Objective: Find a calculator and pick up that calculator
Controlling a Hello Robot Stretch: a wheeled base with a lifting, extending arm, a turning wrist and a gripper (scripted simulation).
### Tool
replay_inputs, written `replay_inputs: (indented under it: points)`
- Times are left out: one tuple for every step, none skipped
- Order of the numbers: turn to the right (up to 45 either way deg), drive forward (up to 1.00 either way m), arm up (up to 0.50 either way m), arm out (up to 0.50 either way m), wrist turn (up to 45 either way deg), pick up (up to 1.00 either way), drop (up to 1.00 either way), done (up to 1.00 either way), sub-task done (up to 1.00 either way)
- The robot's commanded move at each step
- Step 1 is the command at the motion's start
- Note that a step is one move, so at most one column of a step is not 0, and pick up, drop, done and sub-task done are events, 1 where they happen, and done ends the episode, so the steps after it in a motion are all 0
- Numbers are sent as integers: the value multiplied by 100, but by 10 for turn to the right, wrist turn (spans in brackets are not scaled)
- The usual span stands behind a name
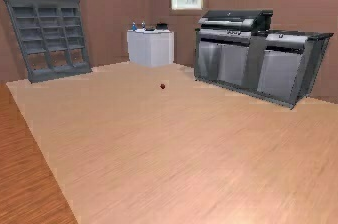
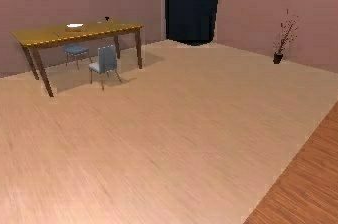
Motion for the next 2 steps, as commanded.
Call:
replay_inputs:
  points:
    - [0, 10, 0, 0, 0, 0, 0, 0, 0]
    - [-390, 0, 0, 0, 0, 0, 0, 0, 0]
